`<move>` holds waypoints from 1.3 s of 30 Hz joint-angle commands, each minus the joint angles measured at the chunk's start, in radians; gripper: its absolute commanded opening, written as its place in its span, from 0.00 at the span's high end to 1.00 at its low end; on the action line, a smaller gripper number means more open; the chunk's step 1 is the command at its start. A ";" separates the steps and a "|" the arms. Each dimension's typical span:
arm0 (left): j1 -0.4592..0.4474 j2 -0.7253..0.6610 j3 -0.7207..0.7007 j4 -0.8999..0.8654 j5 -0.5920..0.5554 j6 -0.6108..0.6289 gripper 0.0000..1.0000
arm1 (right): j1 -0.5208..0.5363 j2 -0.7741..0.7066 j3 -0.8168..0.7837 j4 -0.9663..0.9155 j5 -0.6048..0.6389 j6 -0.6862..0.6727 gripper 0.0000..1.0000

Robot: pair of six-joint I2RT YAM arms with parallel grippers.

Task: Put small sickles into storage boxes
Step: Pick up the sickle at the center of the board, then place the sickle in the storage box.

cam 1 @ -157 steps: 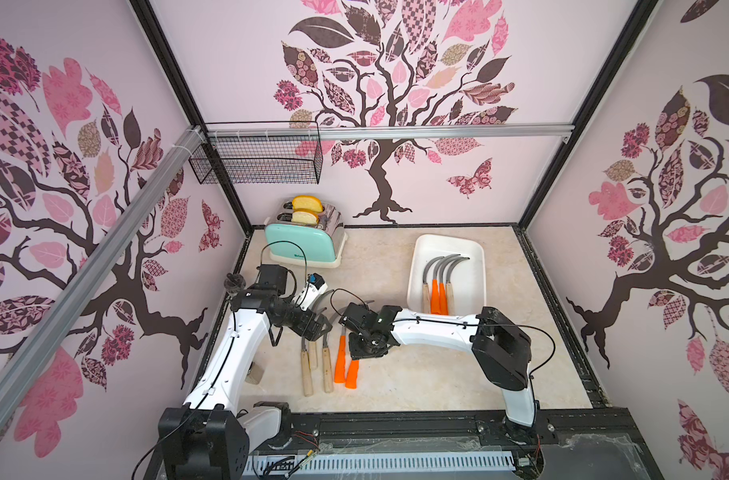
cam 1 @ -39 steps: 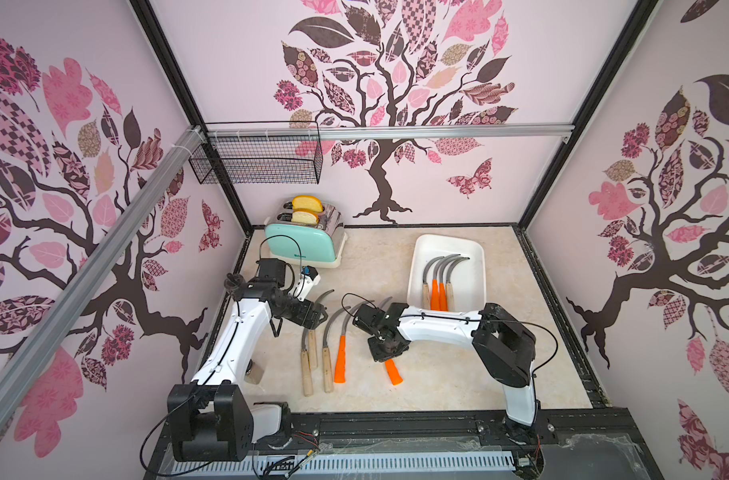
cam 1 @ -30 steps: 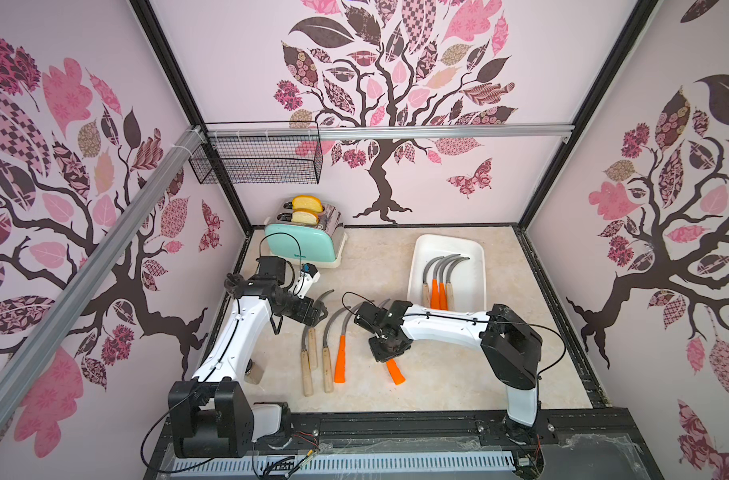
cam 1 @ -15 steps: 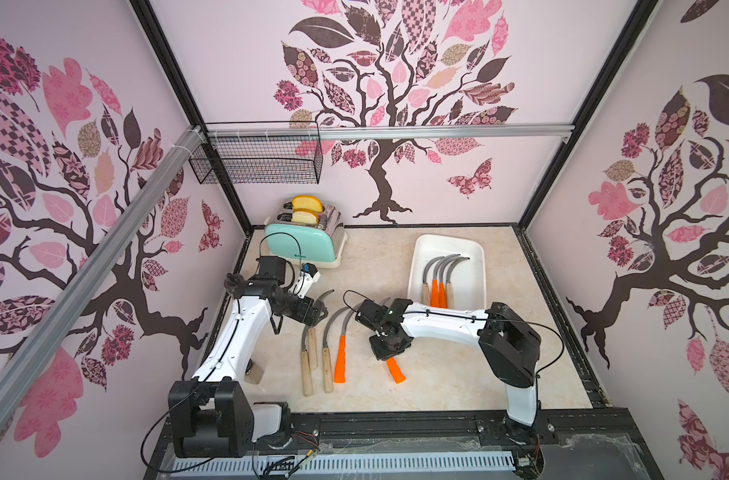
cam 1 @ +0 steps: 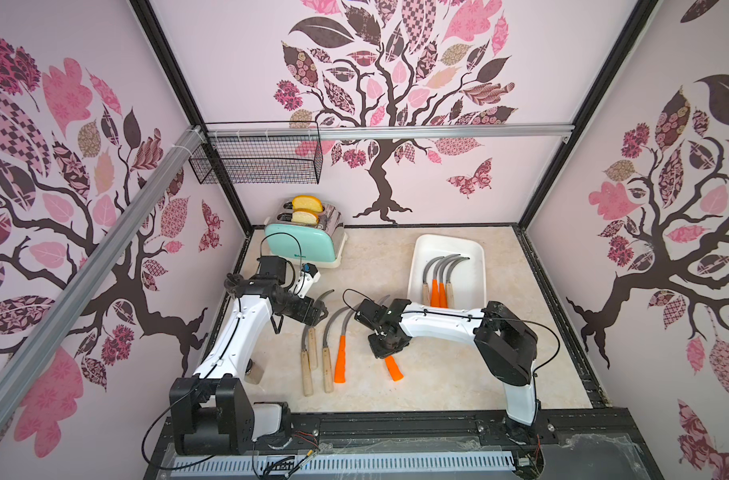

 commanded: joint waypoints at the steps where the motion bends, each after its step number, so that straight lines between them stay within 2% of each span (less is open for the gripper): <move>1: 0.004 0.011 0.006 0.018 0.004 0.005 0.08 | -0.013 -0.054 0.019 -0.007 0.048 0.002 1.00; 16: 0.004 0.022 0.018 0.024 0.004 0.005 0.08 | -0.029 -0.110 0.054 -0.045 0.096 -0.021 1.00; 24: 0.004 0.027 0.024 0.022 0.006 0.004 0.08 | -0.054 -0.114 0.167 -0.093 0.100 -0.044 1.00; 32: 0.004 0.023 0.030 0.019 0.009 0.003 0.08 | -0.151 -0.136 0.250 -0.098 0.051 -0.067 1.00; 39: 0.004 0.017 0.039 0.015 0.013 0.000 0.08 | -0.258 -0.171 0.262 -0.112 0.065 -0.102 1.00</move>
